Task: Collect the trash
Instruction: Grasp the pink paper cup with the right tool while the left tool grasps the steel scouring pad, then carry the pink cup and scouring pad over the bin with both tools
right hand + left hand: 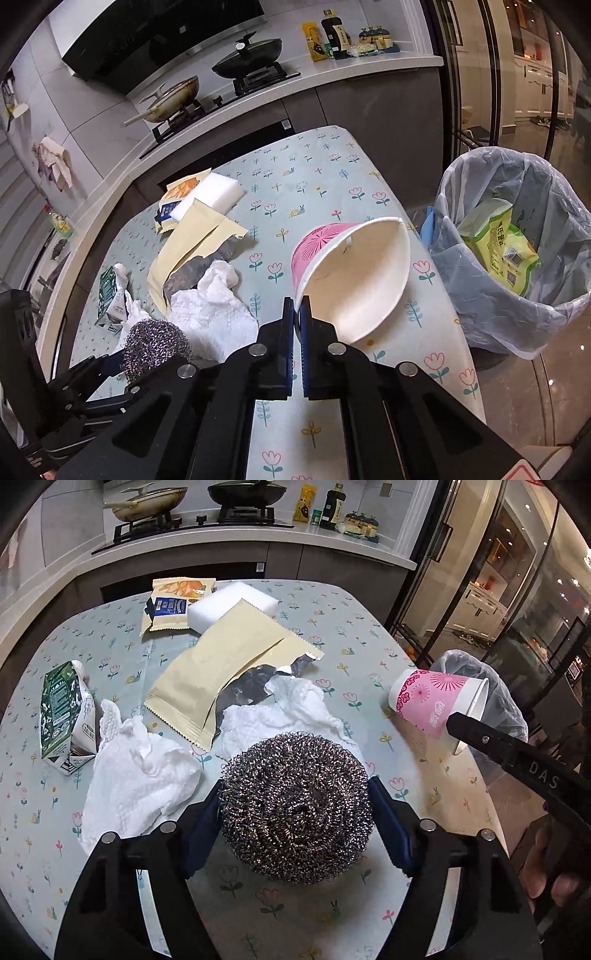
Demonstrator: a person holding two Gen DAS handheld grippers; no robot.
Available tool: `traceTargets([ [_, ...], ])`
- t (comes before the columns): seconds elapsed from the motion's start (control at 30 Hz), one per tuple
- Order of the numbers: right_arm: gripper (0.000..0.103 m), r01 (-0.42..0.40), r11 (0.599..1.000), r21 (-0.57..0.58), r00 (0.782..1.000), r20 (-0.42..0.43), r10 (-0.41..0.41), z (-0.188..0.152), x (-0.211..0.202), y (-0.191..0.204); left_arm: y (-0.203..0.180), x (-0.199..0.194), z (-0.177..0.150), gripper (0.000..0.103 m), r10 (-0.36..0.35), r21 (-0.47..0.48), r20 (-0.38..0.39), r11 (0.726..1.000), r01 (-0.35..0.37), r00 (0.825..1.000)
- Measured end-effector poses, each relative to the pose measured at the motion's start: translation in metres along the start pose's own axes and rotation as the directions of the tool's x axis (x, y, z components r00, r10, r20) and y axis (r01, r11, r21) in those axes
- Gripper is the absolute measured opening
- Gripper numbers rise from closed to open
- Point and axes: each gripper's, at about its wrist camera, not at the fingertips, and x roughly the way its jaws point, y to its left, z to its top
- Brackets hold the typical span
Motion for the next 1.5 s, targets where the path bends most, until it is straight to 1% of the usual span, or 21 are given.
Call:
traceTargets([
  [0.17, 0.004, -0.001, 1.000, 0.010, 0.999, 0.049, 0.000, 0.008, -0.020, -0.010, -0.017, -0.014, 0.009, 0.072, -0.016, 0.022, 0.035, 1.000, 0.015, 0.999],
  [0.33, 0.004, 0.014, 0.999, 0.032, 0.995, 0.096, -0.017, 0.015, -0.040, -0.029, -0.043, -0.021, 0.022, 0.072, -0.035, 0.060, 0.062, 0.998, 0.032, 0.997],
  [0.67, 0.004, 0.084, 0.990, 0.116, 0.981, 0.167, -0.102, 0.029, -0.080, -0.097, -0.114, -0.011, 0.042, 0.072, -0.082, 0.163, 0.076, 0.984, 0.069, 0.994],
  [0.87, 0.004, 0.123, 0.979, 0.165, 0.969, 0.192, -0.154, 0.033, -0.097, -0.137, -0.160, 0.004, 0.049, 0.072, -0.123, 0.216, 0.060, 0.971, 0.108, 0.991],
  [1.13, 0.004, 0.162, 0.959, 0.234, 0.957, 0.201, -0.211, 0.037, -0.109, -0.187, -0.220, 0.033, 0.059, 0.072, -0.160, 0.299, 0.024, 0.943, 0.146, 0.987],
  [1.4, 0.004, 0.183, 0.944, 0.275, 0.949, 0.199, -0.243, 0.037, -0.113, -0.213, -0.265, 0.065, 0.071, 0.073, -0.188, 0.369, -0.022, 0.911, 0.183, 0.982],
  [1.5, 0.004, 0.190, 0.940, 0.285, 0.948, 0.196, -0.251, 0.036, -0.112, -0.221, -0.274, 0.078, 0.075, 0.075, -0.185, 0.384, -0.034, 0.905, 0.184, 0.982],
])
